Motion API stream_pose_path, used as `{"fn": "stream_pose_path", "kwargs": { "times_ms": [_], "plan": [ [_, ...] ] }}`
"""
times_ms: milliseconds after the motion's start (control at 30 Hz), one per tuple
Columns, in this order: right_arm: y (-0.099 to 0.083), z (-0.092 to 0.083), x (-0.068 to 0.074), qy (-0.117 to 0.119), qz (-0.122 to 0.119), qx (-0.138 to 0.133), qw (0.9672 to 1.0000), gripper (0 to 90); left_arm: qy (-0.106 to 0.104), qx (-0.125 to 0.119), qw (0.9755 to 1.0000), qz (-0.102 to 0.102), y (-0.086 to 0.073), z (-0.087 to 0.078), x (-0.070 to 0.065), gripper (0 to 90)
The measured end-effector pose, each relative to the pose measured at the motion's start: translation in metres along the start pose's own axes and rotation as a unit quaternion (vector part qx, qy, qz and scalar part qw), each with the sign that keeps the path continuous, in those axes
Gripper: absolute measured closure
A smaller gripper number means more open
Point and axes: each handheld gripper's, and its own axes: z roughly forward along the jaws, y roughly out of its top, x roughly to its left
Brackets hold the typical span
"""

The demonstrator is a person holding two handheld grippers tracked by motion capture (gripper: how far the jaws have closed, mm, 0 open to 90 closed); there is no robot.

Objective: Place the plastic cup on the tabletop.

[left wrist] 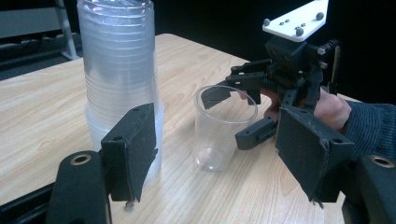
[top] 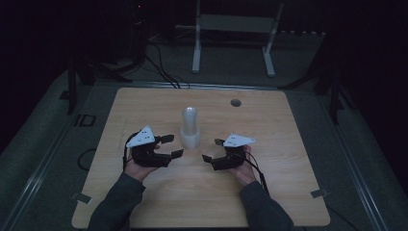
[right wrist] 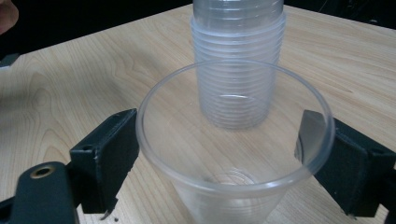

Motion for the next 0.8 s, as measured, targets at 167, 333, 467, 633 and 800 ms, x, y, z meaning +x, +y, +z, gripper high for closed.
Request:
{"fn": "stream_pose_path", "kwargs": {
  "times_ms": [167, 333, 467, 633, 800],
  "plan": [
    [0.000, 0.000, 0.002, -0.003, -0.003, 0.006, 1.0000, 12.6, 0.000, 0.000, 1.0000, 0.000, 0.000, 0.000, 0.000, 29.2],
    [-0.003, -0.002, 0.002, -0.004, -0.001, 0.011, 0.9999, 12.5, 0.000, 0.000, 1.0000, -0.001, 0.000, 0.000, 0.000, 29.2],
    [-0.004, -0.004, 0.003, -0.008, -0.004, 0.015, 0.9999, 12.5, 0.000, 0.001, 1.0000, -0.001, 0.000, 0.001, 0.000, 29.2],
    [-0.006, -0.008, 0.002, -0.011, -0.004, 0.010, 0.9999, 12.5, -0.001, 0.001, 1.0000, -0.002, -0.001, 0.001, 0.000, 29.2],
    [-0.007, -0.012, 0.001, -0.011, -0.003, 0.007, 0.9999, 12.5, -0.001, 0.001, 1.0000, -0.002, -0.001, 0.001, 0.000, 29.2]
  ]
}}
